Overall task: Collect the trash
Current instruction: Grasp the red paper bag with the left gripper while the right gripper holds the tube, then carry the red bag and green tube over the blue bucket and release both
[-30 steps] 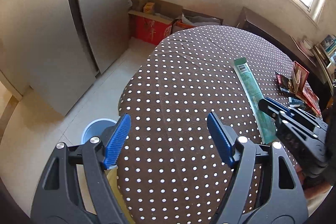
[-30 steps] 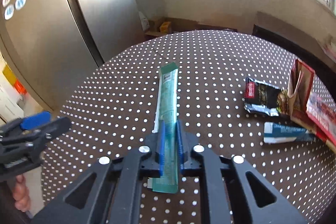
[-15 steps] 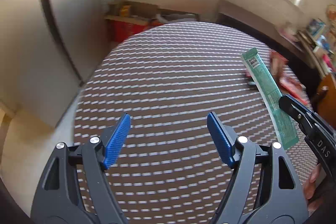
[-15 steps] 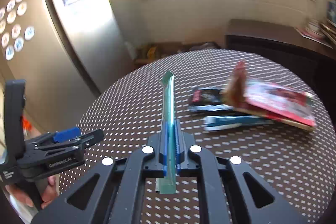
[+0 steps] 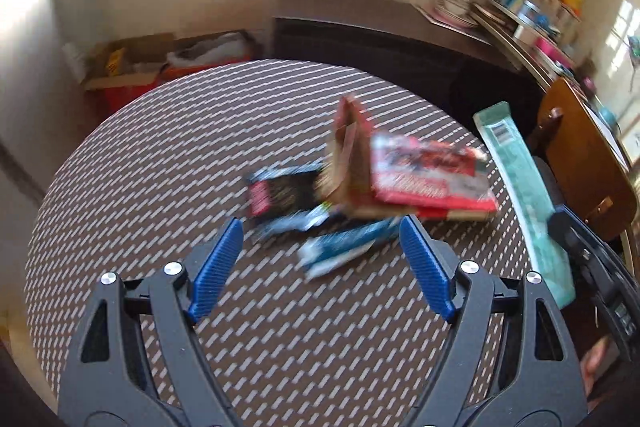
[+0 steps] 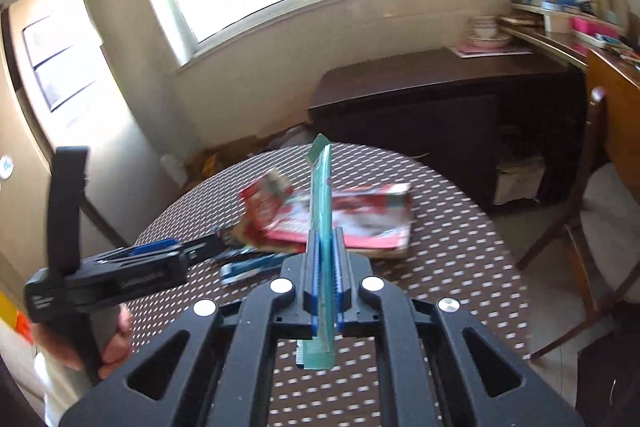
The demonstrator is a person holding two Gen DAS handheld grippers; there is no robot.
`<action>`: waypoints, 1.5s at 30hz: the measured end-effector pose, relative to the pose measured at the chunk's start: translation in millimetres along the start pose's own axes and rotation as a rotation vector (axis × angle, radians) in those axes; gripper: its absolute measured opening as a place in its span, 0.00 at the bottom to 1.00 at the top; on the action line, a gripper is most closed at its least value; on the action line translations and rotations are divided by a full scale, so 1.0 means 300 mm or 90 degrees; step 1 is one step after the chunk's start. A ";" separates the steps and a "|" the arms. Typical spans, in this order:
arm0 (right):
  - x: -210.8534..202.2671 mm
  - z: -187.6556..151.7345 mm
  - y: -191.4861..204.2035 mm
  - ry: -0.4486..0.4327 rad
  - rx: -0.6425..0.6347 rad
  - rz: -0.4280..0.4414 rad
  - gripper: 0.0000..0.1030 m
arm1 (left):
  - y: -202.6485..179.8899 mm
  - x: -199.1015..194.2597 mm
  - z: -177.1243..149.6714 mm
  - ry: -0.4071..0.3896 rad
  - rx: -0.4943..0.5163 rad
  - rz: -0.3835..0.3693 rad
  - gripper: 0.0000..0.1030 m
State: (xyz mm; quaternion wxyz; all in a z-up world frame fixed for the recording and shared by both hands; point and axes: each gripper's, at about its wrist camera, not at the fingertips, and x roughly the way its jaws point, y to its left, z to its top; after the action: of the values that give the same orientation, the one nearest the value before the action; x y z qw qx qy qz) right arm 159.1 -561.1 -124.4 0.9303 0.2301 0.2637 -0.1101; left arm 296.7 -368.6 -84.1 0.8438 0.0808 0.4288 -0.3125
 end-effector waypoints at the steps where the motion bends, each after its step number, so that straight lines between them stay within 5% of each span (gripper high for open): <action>1: 0.000 0.008 -0.019 -0.003 0.006 -0.008 0.06 | -0.017 0.031 0.016 0.006 0.006 0.002 0.81; 7: -0.039 0.005 -0.112 -0.018 0.046 -0.044 0.06 | -0.073 0.203 0.111 0.020 0.005 0.021 0.75; 8: -0.039 0.005 -0.121 -0.018 0.048 -0.045 0.06 | -0.076 0.218 0.117 0.024 0.006 0.020 0.39; 9: -0.039 0.006 -0.124 -0.019 0.051 -0.048 0.06 | -0.076 0.236 0.121 0.034 0.006 0.024 0.21; 12: -0.037 0.010 -0.127 -0.027 0.056 -0.057 0.06 | -0.062 0.238 0.123 0.038 0.000 -0.001 0.11; 21: -0.022 0.061 -0.009 -0.051 0.012 -0.024 0.06 | 0.066 0.008 0.092 -0.034 -0.036 0.019 0.09; 28: -0.010 0.074 0.242 -0.061 -0.051 0.069 0.06 | 0.260 -0.219 0.029 -0.096 -0.080 0.068 0.09; 45: 0.066 -0.157 1.042 0.035 -0.227 0.304 0.06 | 0.919 -0.707 -0.431 -0.141 -0.277 0.276 0.09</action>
State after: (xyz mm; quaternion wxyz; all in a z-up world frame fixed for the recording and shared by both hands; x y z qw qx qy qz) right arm 256.9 -268.0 -55.0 0.9481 0.1216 0.2425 0.1661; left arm 281.5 -1.0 -36.2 0.9296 -0.0466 0.3642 -0.0333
